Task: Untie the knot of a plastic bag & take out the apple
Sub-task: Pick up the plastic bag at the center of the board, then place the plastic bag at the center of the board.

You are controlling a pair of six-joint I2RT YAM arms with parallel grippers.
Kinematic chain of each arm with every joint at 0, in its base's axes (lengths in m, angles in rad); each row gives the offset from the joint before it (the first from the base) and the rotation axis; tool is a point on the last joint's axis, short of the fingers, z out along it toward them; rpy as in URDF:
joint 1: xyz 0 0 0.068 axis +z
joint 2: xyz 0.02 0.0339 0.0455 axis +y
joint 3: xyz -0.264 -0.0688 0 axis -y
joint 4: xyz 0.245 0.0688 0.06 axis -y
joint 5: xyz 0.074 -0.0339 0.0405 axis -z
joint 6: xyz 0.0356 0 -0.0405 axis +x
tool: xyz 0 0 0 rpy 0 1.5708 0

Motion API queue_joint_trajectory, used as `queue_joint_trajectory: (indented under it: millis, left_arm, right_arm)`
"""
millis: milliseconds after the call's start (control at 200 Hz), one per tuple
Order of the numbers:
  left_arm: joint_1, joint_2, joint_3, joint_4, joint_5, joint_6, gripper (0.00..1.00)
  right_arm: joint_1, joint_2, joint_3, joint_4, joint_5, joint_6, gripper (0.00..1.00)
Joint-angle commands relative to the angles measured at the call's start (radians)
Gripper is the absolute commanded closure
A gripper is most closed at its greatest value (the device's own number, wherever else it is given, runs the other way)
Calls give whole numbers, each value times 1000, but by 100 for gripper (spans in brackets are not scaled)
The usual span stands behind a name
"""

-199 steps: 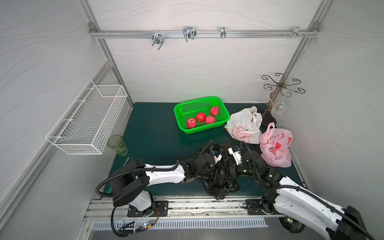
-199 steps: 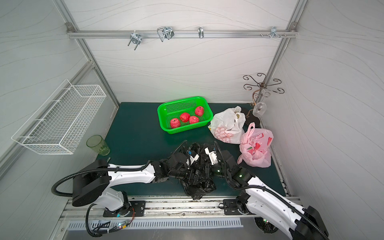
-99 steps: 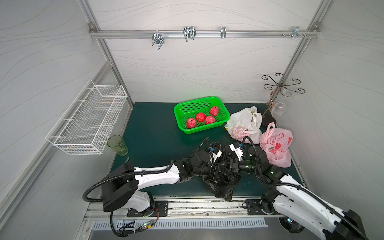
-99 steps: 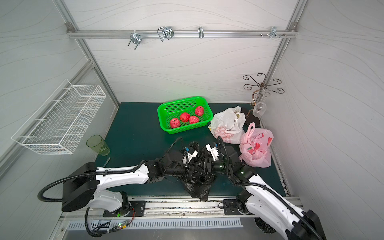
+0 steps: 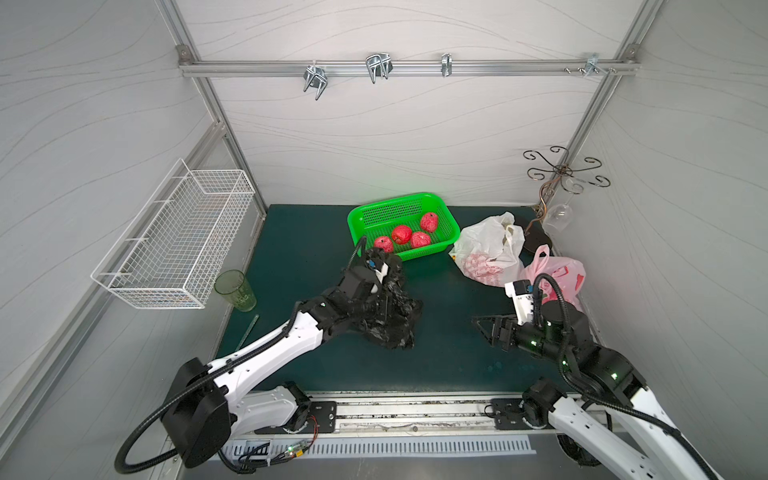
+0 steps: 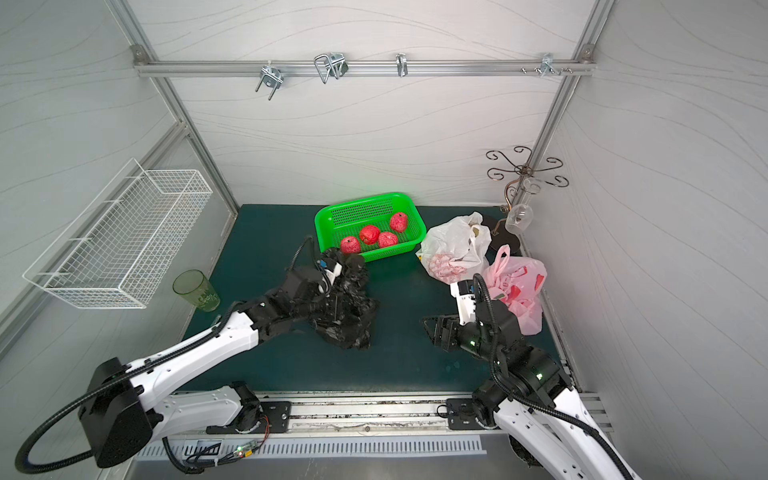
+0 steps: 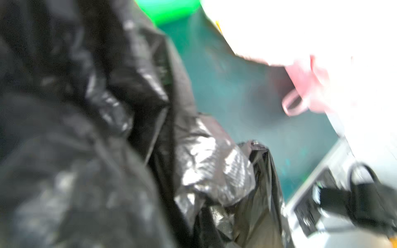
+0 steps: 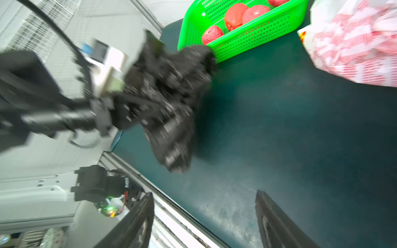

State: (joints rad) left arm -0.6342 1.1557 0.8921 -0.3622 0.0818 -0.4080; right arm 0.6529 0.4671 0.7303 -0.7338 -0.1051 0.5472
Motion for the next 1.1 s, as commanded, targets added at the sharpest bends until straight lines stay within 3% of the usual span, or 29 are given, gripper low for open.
queue_joint_trajectory:
  millis: [0,90,250,385,675,875,975,1030,1096]
  left_arm:
    - [91,4,239,-182,-131,142,100]
    - [194,71,363,-252,-187,176,100]
    - [371,208,461,-194,-164,179,100]
    - [482,401,591,-186,-142,170,100]
    - [558,699,704,-138,-117,173,100]
    - [577,774,678,-101,-65,153,100]
    - [577,740,644,-80,-63,148,52]
    - [575,702,618,-68,-57,142,39]
    - [572,643,592,-64,-53,124,34]
  right_arm:
    - [2,4,1,-73,29,-29,25]
    - [4,10,-6,-64,-9,-24,25]
    - [3,6,5,-78,1,-42,25]
    - [3,27,26,-84,-5,-47,25]
    - [2,113,43,-51,27,-79,25]
    - [0,162,79,-63,51,-98,25]
    - [-5,167,81,-67,84,-101,25]
    - [-11,178,83,-69,107,-98,24]
    - [-34,202,97,-80,118,-93,24]
